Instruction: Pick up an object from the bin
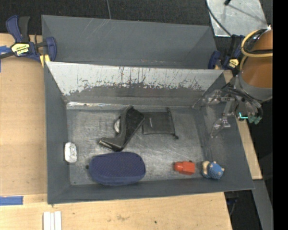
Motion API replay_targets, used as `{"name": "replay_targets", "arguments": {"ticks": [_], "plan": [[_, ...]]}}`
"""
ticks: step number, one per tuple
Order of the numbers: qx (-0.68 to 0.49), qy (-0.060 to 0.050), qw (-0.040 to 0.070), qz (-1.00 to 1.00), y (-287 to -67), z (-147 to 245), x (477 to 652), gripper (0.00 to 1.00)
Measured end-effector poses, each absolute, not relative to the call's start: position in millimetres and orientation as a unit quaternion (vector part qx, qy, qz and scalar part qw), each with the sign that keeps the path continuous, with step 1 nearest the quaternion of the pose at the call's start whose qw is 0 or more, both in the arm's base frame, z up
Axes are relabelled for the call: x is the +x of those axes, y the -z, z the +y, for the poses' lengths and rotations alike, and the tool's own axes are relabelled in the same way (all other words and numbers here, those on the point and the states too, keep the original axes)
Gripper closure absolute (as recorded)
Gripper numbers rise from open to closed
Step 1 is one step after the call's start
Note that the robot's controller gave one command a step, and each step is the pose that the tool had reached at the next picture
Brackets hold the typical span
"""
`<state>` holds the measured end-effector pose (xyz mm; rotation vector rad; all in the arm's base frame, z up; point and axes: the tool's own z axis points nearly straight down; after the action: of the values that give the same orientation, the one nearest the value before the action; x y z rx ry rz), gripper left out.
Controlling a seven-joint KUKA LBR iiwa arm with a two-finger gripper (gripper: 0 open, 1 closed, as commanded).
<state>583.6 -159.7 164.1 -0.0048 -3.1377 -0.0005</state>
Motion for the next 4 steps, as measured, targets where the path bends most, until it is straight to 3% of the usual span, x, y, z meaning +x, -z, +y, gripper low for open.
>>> {"name": "replay_targets", "arguments": {"ticks": [1,2,3,4], "plan": [[-0.024,0.002,0.001,-1.000,-78.8,-85.9,613.4,0.00],[-0.038,-0.002,-0.004,-0.999,-75.0,-38.0,615.7,0.00],[-0.103,0.000,-0.009,-0.995,-75.6,48.3,578.0,0.00],[-0.080,0.001,-0.006,-0.997,-87.2,100.8,592.8,0.00]]}}
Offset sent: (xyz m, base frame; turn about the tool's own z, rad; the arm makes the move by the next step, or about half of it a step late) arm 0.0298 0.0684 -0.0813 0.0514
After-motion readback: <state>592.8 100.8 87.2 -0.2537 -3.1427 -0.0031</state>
